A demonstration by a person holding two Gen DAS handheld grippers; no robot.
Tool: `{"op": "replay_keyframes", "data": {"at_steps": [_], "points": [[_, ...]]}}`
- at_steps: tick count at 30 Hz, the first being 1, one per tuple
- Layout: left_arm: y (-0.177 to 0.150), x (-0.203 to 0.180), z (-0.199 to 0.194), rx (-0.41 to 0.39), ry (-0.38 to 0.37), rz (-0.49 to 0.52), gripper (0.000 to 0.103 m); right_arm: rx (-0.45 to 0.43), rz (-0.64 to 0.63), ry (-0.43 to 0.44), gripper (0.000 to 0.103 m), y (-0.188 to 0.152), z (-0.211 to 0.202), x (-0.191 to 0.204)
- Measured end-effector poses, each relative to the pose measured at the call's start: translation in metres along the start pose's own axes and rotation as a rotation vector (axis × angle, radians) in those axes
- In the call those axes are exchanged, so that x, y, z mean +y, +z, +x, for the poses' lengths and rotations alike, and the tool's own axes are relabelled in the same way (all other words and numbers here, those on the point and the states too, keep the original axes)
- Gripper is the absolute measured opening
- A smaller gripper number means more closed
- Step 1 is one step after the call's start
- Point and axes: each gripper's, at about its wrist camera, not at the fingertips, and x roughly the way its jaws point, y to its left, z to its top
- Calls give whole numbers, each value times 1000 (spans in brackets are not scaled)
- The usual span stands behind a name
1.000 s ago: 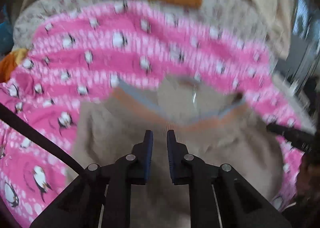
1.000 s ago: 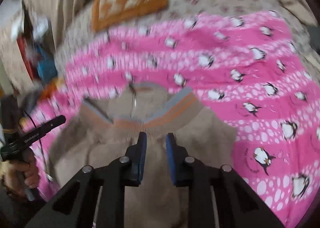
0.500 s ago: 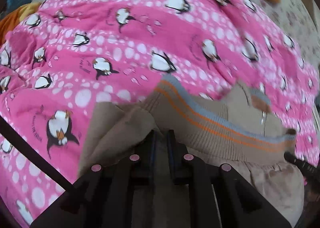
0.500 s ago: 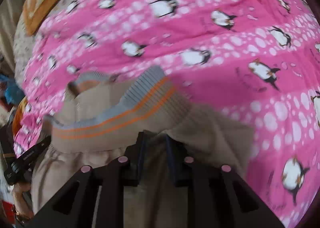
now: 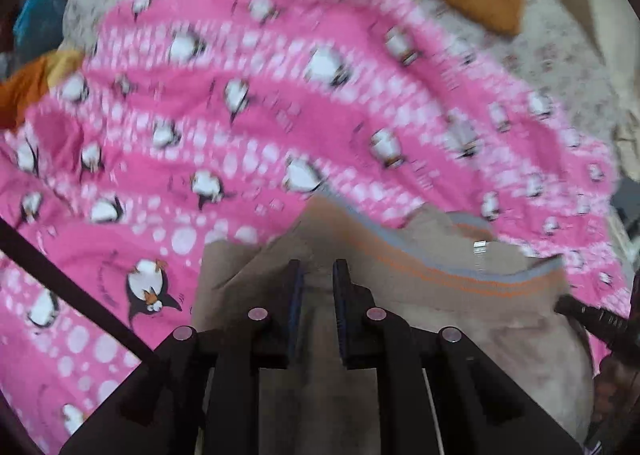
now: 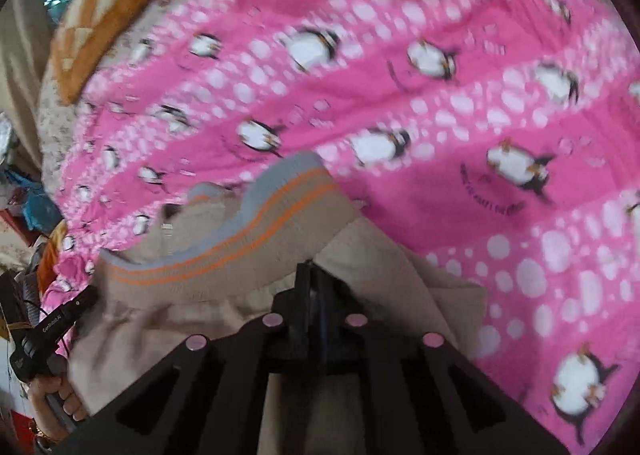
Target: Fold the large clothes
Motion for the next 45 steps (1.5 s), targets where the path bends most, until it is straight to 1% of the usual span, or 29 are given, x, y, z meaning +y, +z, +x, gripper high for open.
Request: {"op": "replay_keyframes", "data": {"at_steps": [1, 2, 3, 4, 5, 6, 7, 8, 10, 12, 13, 15, 17, 20, 22, 23, 24, 25, 26, 28, 30, 34, 35, 36, 38, 39, 41, 43, 45], "points": [[0, -1, -7, -12, -20, 4, 0, -32, -41, 15, 13, -4, -21, 15], [0, -2, -12, -17, -28, 8, 0, -48, -85, 1, 22, -10, -34, 27], [-3, -2, -15, -18, -17, 19, 0, -65, -130, -39, 33, -18, -44, 36], [-4, -1, -9, -9, 12, 35, 3, -67, -153, -73, 39, -24, -47, 40], [-7, 2, 0, 18, 52, 49, 6, -33, -180, -134, 46, -33, -44, 42], [-11, 8, 18, 81, 113, 62, 6, 33, -183, -187, 47, -42, -33, 37], [-17, 18, 35, 149, 154, 52, 6, 88, -163, -210, 47, -46, -23, 29], [-21, 25, 46, 183, 153, 30, 6, 121, -136, -195, 47, -49, -14, 20], [-16, 33, 42, 158, 130, -13, 6, 109, -142, -183, 47, -47, -17, 14], [-12, 34, 30, 132, 132, -51, 6, 71, -139, -219, 46, -44, -29, 16], [-10, 32, 20, 109, 131, -68, 6, 27, -150, -233, 46, -43, -40, 22], [-6, 20, 1, 53, 88, -59, 6, -43, -240, -225, 46, -45, -54, 45], [-6, 5, -13, 9, 44, -39, 7, -92, -380, -153, 46, -55, -61, 80], [-11, -15, -16, 16, -25, -28, 8, -70, -485, -44, 46, -70, -53, 111], [-22, -30, -7, 56, -49, -11, 9, -24, -558, -33, 46, -77, -37, 127], [-28, -39, 4, 79, -30, 30, 13, -3, -577, -50, 49, -78, -29, 128], [-35, -46, 16, 103, 9, 76, 14, 31, -584, -79, 61, -80, -20, 124], [-40, -49, 26, 122, 42, 106, 14, 95, -571, -123, 68, -82, -2, 116], [-45, -51, 38, 144, 74, 140, 14, 140, -555, -126, 74, -82, 10, 108], [-51, -55, 42, 127, 94, 173, 15, 124, -524, -107, 79, -79, 16, 100], [-51, -57, 41, 123, 101, 177, 16, 125, -516, -130, 88, -80, 16, 98], [-51, -52, 39, 135, 86, 166, 16, 172, -534, -151, 91, -82, 16, 100], [-48, -50, 36, 147, 70, 138, 16, 184, -531, -154, 89, -78, 12, 101], [-42, -45, 29, 152, 40, 94, 16, 175, -524, -159, 82, -73, 9, 106], [-29, -39, 14, 101, -12, 21, 16, 55, -516, -148, 78, -61, -19, 107], [-20, -37, 5, 48, -25, 12, 17, -26, -510, -158, 81, -52, -32, 107], [-6, -34, 1, -36, 12, 28, 31, -159, -447, -245, 89, -28, -44, 98], [1, -26, 13, -49, 68, 27, 34, -164, -386, -266, 89, -11, -35, 87], [0, -14, 35, 11, 117, -1, 34, -102, -344, -250, 85, 2, -13, 74]]}}
